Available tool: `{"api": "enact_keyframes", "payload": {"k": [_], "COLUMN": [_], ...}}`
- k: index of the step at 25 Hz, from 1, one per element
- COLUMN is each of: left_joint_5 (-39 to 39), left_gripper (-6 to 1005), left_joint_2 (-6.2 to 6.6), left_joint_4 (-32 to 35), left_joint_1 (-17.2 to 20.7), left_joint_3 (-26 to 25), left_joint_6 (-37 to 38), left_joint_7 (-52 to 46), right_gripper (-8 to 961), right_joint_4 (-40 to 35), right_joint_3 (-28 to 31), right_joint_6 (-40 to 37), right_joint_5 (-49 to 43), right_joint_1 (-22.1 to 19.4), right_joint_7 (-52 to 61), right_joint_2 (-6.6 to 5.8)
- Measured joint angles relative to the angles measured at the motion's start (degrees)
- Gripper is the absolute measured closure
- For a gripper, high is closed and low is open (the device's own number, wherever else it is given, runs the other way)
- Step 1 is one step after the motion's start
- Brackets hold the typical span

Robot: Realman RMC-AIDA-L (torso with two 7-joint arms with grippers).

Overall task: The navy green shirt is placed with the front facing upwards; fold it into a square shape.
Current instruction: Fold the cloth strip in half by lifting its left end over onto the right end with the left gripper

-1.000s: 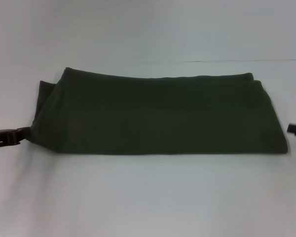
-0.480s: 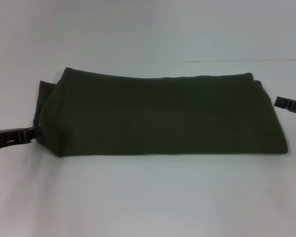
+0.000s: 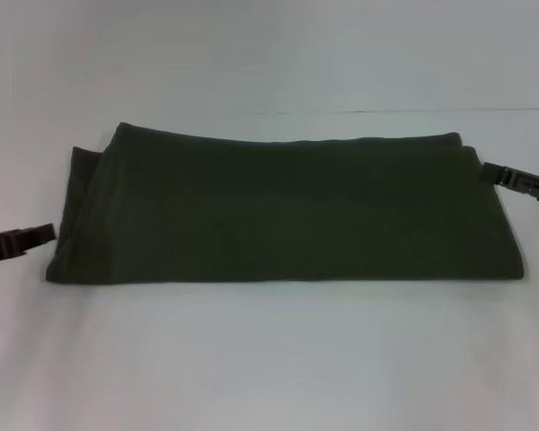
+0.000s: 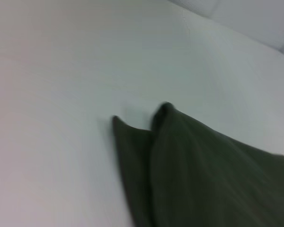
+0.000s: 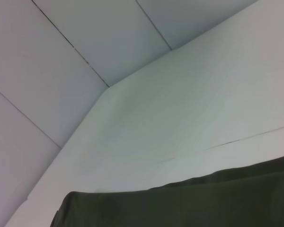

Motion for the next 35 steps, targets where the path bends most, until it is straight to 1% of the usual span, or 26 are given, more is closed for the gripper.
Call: {"api": "enact_keyframes", "payload": {"k": [1,4,8,9,14,18,21,31,33,35], "left_joint_5": [0.0,0.2,0.62,1.09,4.55,6.33,6.81,7.96,8.04,8.28], "left_gripper": [877,666,478,431,236,228,222,193,140,140], "left_joint_2": [0.06,0.2,0.49,1.04,1.34,1.37,1.44,1.39,1.39,1.42], "left_joint_4": [0.15,0.97,1.36,1.53,2.01,2.0,1.66,0.94,0.91,0.91], "left_joint_1": [0.15,0.89,1.36,1.44,1.05,0.45,0.06,-0.86,-0.98,-1.05], "left_joint_3": [-0.64,-1.62,-1.63,-1.66,-1.31,-0.6,0.74,2.18,2.68,3.26], "left_joint_6": [0.19,0.87,3.15,5.26,6.15,7.11,7.6,7.55,7.67,7.74], "left_joint_7": [-0.22,-1.9,-3.43,-4.72,-8.12,-9.93,-11.49,-14.93,-15.68,-16.58], "right_gripper": [46,45,45,45,45,45,45,45,45,45], "right_joint_4": [0.0,0.0,-0.01,-0.01,-0.02,-0.23,-0.41,-0.44,-0.45,-0.45], "right_joint_3": [0.0,0.0,-0.03,-0.04,-0.18,-0.31,-0.28,-0.94,-0.95,-0.94], "right_joint_6": [0.0,0.01,0.0,0.0,-0.05,-0.45,-0.84,-2.15,-2.23,-2.15], "right_joint_5": [0.02,0.42,0.74,0.75,0.76,0.76,0.76,0.42,0.41,0.41], "right_joint_1": [0.07,0.23,0.49,0.56,0.92,0.97,0.97,1.33,1.41,1.53], "right_joint_7": [0.0,0.0,0.29,0.35,0.47,0.49,0.46,-1.12,-1.18,-1.19], "right_joint_2": [0.0,0.0,-0.12,-0.19,-0.54,-0.63,-0.84,-1.4,-1.48,-1.61]}}
